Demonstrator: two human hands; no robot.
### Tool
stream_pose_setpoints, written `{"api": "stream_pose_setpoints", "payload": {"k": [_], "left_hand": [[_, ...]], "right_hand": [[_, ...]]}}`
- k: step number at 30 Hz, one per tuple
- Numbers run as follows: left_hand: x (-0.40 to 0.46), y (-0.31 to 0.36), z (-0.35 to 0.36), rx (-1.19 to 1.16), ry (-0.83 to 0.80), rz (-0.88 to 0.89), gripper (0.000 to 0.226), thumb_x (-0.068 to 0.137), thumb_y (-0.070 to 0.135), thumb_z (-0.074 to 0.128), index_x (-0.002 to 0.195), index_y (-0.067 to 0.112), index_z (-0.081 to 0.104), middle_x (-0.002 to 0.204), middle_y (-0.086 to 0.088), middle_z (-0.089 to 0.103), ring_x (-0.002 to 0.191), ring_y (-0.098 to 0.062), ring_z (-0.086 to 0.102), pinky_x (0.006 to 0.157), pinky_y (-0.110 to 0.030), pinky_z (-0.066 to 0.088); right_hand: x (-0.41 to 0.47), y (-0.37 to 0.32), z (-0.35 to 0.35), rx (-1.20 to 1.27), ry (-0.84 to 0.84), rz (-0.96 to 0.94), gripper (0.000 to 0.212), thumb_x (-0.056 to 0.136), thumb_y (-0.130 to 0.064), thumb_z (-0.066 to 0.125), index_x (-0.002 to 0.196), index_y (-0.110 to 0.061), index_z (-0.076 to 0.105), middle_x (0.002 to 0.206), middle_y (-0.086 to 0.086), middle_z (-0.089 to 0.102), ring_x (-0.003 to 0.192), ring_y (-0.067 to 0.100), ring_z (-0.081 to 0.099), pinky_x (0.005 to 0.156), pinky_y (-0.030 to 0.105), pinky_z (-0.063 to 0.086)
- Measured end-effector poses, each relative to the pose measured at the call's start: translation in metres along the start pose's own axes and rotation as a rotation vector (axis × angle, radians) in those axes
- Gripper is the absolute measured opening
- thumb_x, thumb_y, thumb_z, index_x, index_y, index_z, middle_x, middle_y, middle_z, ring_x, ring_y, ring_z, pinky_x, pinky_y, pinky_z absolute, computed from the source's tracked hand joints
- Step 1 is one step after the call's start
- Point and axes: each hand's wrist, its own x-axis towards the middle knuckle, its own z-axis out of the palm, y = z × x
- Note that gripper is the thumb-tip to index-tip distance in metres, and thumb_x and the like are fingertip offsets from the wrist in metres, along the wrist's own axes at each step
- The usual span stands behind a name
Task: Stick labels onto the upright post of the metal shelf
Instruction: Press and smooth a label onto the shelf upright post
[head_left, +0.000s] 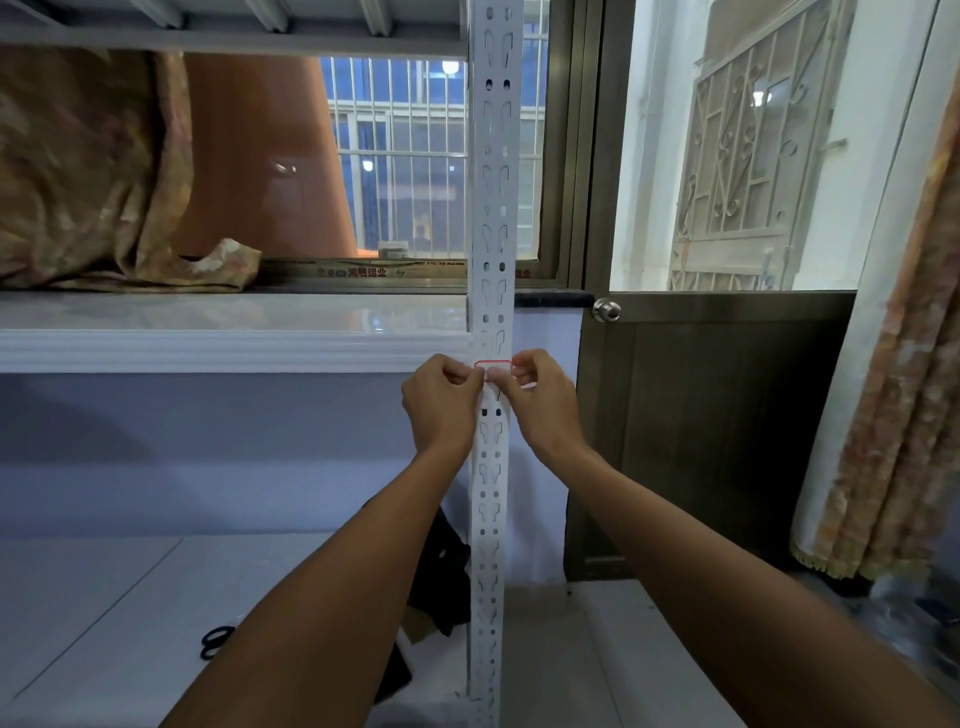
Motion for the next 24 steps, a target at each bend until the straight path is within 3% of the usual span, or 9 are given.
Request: {"api": "stream_pose_setpoints", "payload": {"k": [5,10,15,19,24], "left_hand": [[0.011,0.005,-0.009,0.221,0.053,0.009,0.033,0.074,0.039,0.087,0.081,0.023,0.059,0.079,0.01,0.067,0.075,-0.013,0.064,0.062,-0.029,0.047],[0.017,0.007,-0.013,0.256,0.022,0.008,0.035,0.072,0.039,0.088,0.081,0.021,0.059,0.078,0.009,0.066,0.073,-0.013,0.063,0.059,-0.029,0.044],[0.013,0.002,-0.008,0.207,-0.046,0.059,0.028,0.078,0.033,0.085,0.082,0.023,0.059,0.088,0.006,0.063,0.076,-0.013,0.06,0.066,-0.032,0.049],[0.009,0.002,-0.002,0.251,0.004,0.091,0.024,0.083,0.025,0.08,0.084,0.022,0.056,0.093,0.005,0.061,0.079,-0.016,0.06,0.066,-0.03,0.047],[0.007,-0.001,-0.005,0.191,-0.103,0.123,0.024,0.084,0.034,0.081,0.09,0.022,0.061,0.099,0.005,0.055,0.085,-0.011,0.059,0.066,-0.024,0.045]], "right_hand": [[0.014,-0.006,0.007,0.079,0.006,0.129,0.035,0.084,-0.04,0.075,0.104,-0.02,0.053,0.097,0.0,0.064,0.088,0.016,0.065,0.065,0.023,0.049],[0.012,-0.007,0.008,0.124,-0.006,0.188,0.034,0.087,-0.034,0.074,0.108,-0.018,0.052,0.095,-0.001,0.063,0.089,0.018,0.065,0.063,0.024,0.049],[0.014,-0.004,-0.001,0.162,-0.082,0.197,0.04,0.083,-0.031,0.079,0.109,-0.018,0.052,0.095,-0.002,0.065,0.086,0.015,0.068,0.075,0.033,0.058],[0.016,0.0,0.002,0.068,-0.119,0.147,0.038,0.084,-0.034,0.077,0.107,-0.023,0.049,0.099,0.001,0.065,0.088,0.019,0.07,0.078,0.041,0.061],[0.024,-0.004,-0.012,0.068,-0.207,0.148,0.033,0.087,-0.032,0.075,0.106,-0.015,0.053,0.103,0.008,0.067,0.092,0.024,0.07,0.078,0.038,0.062]]}}
